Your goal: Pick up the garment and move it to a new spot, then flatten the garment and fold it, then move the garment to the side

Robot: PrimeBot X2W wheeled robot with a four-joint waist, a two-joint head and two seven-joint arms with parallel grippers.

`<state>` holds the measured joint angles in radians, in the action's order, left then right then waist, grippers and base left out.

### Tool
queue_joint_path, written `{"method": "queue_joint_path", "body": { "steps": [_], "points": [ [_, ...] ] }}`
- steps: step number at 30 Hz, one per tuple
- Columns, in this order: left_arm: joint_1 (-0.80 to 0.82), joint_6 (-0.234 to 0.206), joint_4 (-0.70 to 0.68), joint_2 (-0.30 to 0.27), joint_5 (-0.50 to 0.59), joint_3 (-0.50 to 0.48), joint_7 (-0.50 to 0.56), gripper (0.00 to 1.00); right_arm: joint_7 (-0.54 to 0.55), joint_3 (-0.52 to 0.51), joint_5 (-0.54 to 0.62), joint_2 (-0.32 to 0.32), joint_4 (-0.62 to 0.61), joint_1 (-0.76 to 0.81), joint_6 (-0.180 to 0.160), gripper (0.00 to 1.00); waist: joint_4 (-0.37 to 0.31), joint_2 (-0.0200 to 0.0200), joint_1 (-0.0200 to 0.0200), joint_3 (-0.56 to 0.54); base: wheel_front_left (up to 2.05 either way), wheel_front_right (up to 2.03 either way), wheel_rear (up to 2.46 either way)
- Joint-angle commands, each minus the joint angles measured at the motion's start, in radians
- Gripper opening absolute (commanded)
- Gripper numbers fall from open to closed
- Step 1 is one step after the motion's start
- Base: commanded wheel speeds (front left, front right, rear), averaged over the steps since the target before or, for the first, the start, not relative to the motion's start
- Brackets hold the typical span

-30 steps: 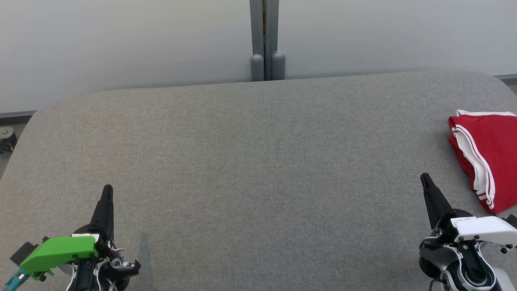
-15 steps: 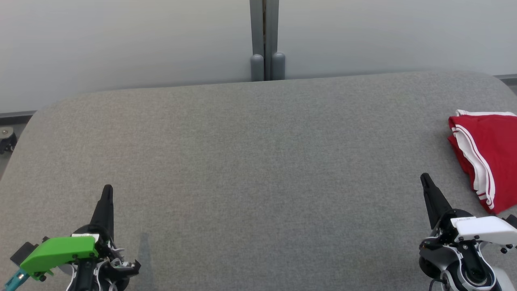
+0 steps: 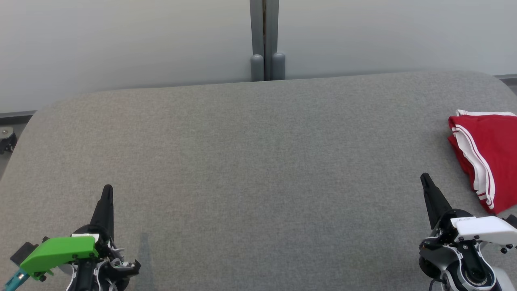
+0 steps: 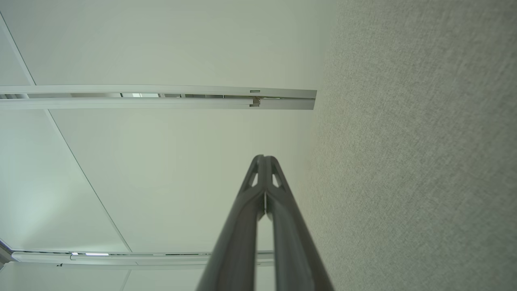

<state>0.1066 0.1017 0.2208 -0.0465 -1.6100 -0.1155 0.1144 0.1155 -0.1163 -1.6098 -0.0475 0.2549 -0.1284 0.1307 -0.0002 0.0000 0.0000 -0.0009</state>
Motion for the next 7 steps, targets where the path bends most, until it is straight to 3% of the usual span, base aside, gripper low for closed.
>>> {"method": "queue_joint_path", "body": {
  "steps": [1,7],
  "points": [
    [0.011,0.003,-0.004,-0.007,-0.004,-0.002,0.003,0.0,0.004,-0.002,-0.002,-0.005,-0.003,0.013,0.0,0.0,0.0,0.0,0.0,0.0,0.0,0.0,0.0],
    [0.011,0.003,-0.004,-0.007,-0.004,-0.002,0.003,0.0,0.004,-0.002,-0.002,-0.005,-0.003,0.013,0.0,0.0,0.0,0.0,0.0,0.0,0.0,0.0,0.0]
  ]
}}
